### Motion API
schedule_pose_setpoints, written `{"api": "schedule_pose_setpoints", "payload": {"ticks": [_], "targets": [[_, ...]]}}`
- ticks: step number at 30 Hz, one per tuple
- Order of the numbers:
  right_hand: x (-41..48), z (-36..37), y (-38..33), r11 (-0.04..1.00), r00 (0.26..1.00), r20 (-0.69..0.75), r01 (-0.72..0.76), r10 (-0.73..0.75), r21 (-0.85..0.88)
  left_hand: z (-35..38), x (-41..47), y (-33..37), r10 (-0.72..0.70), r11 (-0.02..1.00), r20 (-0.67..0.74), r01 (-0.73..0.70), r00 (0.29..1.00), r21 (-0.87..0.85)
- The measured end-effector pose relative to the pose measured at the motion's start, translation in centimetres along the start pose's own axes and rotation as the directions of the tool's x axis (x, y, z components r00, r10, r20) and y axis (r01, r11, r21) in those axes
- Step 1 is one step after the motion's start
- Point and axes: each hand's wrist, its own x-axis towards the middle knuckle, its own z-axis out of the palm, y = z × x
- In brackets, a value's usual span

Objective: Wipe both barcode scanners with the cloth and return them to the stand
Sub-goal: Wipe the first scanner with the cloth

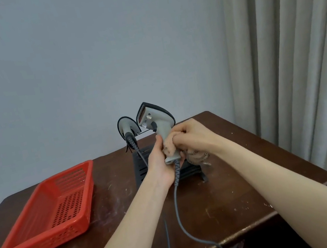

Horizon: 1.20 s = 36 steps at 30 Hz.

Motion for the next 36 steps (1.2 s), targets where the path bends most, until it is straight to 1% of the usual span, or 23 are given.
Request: {"api": "schedule_pose_setpoints", "payload": {"ticks": [2, 3, 4, 5, 6, 7, 8, 9, 11, 15, 18, 20, 21, 22, 23, 24, 25, 26, 27, 28, 31, 33, 36], "targets": [[-0.2, 0.0, -0.2, 0.998, 0.996, 0.087, -0.005, 0.010, -0.061, -0.2, 0.1, 0.2, 0.003, 1.000, 0.002, -0.003, 1.000, -0.001], [0.0, -0.2, -0.2, 0.999, 0.996, 0.091, -0.004, 0.008, -0.046, -0.1, 0.1, 0.3, 0.006, 1.000, 0.011, -0.006, 1.000, 0.006], [0.5, -0.4, 0.0, 1.000, 0.999, 0.048, 0.000, -0.001, 0.007, 0.0, 0.0, 0.3, 0.011, 1.000, 0.020, -0.011, 1.000, 0.011], [1.0, -0.7, 0.1, 0.996, 0.999, -0.042, 0.023, -0.020, 0.083, 0.2, -0.2, 0.3, 0.017, 1.000, 0.028, -0.018, 0.999, 0.009], [1.6, -1.0, 0.2, 0.988, 0.984, -0.174, 0.052, -0.026, 0.147, 0.4, -0.3, 0.3, 0.024, 1.000, 0.031, -0.024, 0.999, 0.002], [2.2, -1.4, 0.3, 0.979, 0.954, -0.298, 0.081, -0.023, 0.186, 0.7, -0.5, 0.2, 0.030, 1.000, 0.028, -0.030, 0.999, -0.008], [2.6, -1.6, 0.2, 0.977, 0.923, -0.383, 0.104, -0.025, 0.187, 0.9, -0.7, 0.1, 0.035, 0.999, 0.023, -0.035, 0.999, -0.013], [2.8, -1.6, 0.1, 0.983, 0.903, -0.427, 0.111, -0.037, 0.149, 1.0, -0.8, 0.1, 0.037, 0.999, 0.016, -0.037, 0.999, -0.011], [2.8, -1.2, -0.1, 0.996, 0.919, -0.393, 0.061, -0.033, 0.058, 1.2, -1.0, -0.1, 0.040, 0.999, 0.014, -0.040, 0.999, -0.003], [1.5, -0.2, -0.4, 0.999, 0.976, -0.214, 0.028, -0.031, -0.018, 1.0, -0.8, 0.0, 0.054, 0.999, 0.012, -0.054, 0.998, 0.002], [-0.5, 0.3, -1.3, 0.993, 1.000, -0.020, 0.007, -0.009, -0.122, 0.3, -0.6, 0.2, 0.078, 0.996, 0.038, -0.079, 0.996, 0.030], [-1.0, 0.4, -1.2, 0.995, 0.997, 0.071, -0.016, 0.022, -0.096, 0.2, -0.8, 0.3, 0.076, 0.996, 0.032, -0.077, 0.997, 0.044], [-1.0, 0.3, -1.2, 0.999, 0.998, 0.062, -0.028, 0.030, -0.031, 0.3, -0.9, 0.3, 0.074, 0.996, 0.028, -0.075, 0.997, 0.038], [-0.7, 0.1, -1.2, 0.998, 1.000, -0.006, -0.028, 0.028, 0.052, 0.5, -1.0, 0.5, 0.075, 0.997, 0.022, -0.076, 0.997, 0.030], [-0.1, -0.3, -1.1, 0.992, 0.993, -0.119, 0.003, 0.012, 0.126, 0.7, -1.1, 0.6, 0.082, 0.996, 0.014, -0.083, 0.997, 0.025], [0.7, -0.7, -0.8, 0.986, 0.968, -0.252, 0.055, -0.014, 0.157, 0.9, -1.0, 0.7, 0.095, 0.995, -0.004, -0.095, 0.995, 0.027], [1.3, -1.1, -0.8, 0.979, 0.937, -0.347, 0.112, -0.047, 0.169, 1.0, -1.1, 0.8, 0.103, 0.994, -0.016, -0.103, 0.995, 0.030], [1.8, -1.3, -0.8, 0.975, 0.915, -0.397, 0.148, -0.071, 0.167, 1.1, -1.2, 0.7, 0.105, 0.994, -0.025, -0.104, 0.994, 0.038], [2.1, -1.3, -1.0, 0.978, 0.910, -0.404, 0.157, -0.089, 0.140, 1.2, -1.4, 0.5, 0.100, 0.994, -0.026, -0.099, 0.995, 0.051], [2.1, -1.1, -1.0, 0.984, 0.920, -0.379, 0.149, -0.101, 0.101, 1.2, -1.4, 0.4, 0.099, 0.993, -0.026, -0.097, 0.995, 0.068], [1.4, -0.1, -0.8, 0.996, 0.966, -0.244, 0.089, -0.084, 0.009, 1.2, -1.2, 0.2, 0.129, 0.985, -0.026, -0.125, 0.991, 0.116], [0.6, 0.6, -0.3, 0.998, 0.981, -0.185, 0.061, -0.060, 0.001, 1.0, -1.1, 0.3, 0.147, 0.978, -0.016, -0.143, 0.989, 0.154], [-0.6, 1.0, 0.2, 0.998, 0.996, -0.068, 0.064, -0.064, -0.002, 0.2, -0.9, 0.3, 0.120, 0.984, 0.000, -0.119, 0.993, 0.136]]}}
